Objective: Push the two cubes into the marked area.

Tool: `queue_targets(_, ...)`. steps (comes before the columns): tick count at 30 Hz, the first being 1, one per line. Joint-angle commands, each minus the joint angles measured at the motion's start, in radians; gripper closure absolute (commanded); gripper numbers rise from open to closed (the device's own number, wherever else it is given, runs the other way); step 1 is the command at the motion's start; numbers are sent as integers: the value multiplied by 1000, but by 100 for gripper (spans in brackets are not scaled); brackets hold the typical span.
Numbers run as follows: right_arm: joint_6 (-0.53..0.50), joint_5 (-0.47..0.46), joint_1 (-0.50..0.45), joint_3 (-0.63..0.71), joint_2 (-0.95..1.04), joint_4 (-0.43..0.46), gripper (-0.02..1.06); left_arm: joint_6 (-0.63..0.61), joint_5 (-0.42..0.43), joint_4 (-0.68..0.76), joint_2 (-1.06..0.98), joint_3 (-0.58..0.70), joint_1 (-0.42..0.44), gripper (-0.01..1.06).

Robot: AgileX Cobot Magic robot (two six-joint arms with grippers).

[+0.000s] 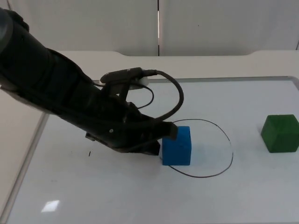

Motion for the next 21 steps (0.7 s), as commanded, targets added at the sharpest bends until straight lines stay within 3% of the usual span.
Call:
queue_targets(1, 0, -3, -4, 3, -4, 3, -1, -39, 10, 55, 3, -4, -7, 105)
queue_targets(7, 0, -3, -4, 3, -4, 3, -1, -52, 78, 43, 3, -4, -13, 105)
queue_targets(16, 0, -3, -4, 3, -4, 3, -1, -44, 34, 11, 15, -4, -24, 105)
queue_targets(21, 0, -3, -4, 3, -4, 3, -1, 53, 40, -111, 15, -4, -24, 105)
